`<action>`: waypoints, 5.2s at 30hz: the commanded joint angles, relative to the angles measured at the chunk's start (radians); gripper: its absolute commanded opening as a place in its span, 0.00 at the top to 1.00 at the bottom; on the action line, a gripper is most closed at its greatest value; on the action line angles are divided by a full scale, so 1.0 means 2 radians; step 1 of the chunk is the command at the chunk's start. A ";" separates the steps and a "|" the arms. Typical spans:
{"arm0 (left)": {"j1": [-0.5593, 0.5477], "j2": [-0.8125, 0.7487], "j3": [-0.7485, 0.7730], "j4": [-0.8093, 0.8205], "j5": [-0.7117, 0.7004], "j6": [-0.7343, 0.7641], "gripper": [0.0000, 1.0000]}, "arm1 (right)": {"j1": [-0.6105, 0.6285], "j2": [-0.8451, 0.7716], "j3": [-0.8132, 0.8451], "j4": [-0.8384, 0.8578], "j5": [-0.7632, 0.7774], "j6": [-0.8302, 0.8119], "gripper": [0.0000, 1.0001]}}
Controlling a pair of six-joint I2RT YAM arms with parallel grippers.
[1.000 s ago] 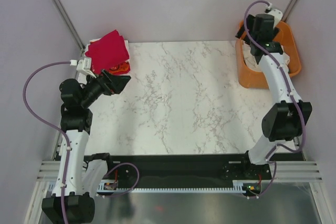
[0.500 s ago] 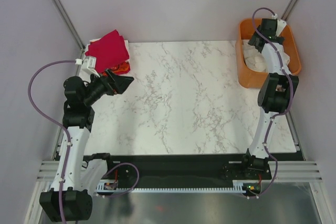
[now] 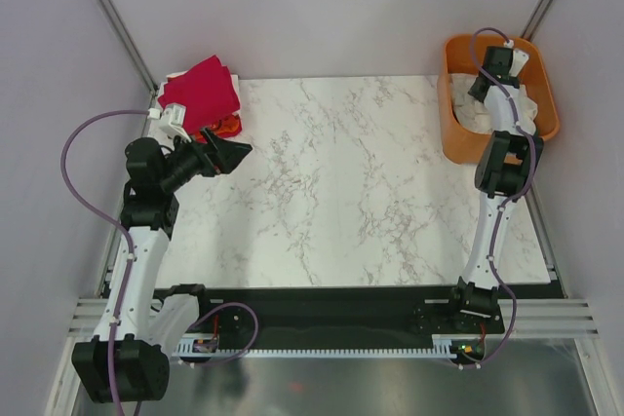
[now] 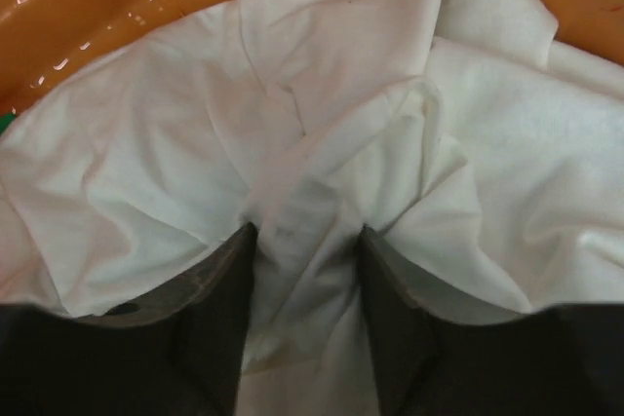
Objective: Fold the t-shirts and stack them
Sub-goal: Grab the tshirt from the pile, then move the tshirt to the center of the board, then flatten the tshirt out
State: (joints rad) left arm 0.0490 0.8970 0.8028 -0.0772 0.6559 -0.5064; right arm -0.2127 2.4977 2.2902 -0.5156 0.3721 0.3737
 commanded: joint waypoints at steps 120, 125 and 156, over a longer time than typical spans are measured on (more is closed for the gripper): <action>-0.027 0.061 -0.091 -0.137 -0.340 -0.129 0.98 | 0.282 -0.464 -0.740 0.126 -0.182 0.127 0.02; 0.041 -0.001 -0.071 -0.191 -0.330 -0.087 0.98 | 0.292 -0.333 -0.652 0.156 -0.224 0.139 0.02; 0.048 0.057 -0.012 -0.227 -0.162 0.002 0.98 | 0.315 -0.712 -0.844 0.059 -0.237 0.163 0.05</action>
State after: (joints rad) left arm 0.1429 1.0000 0.7162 -0.5003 0.2310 -0.5991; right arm 0.4149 1.1049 0.6918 -0.3302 0.0345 0.5934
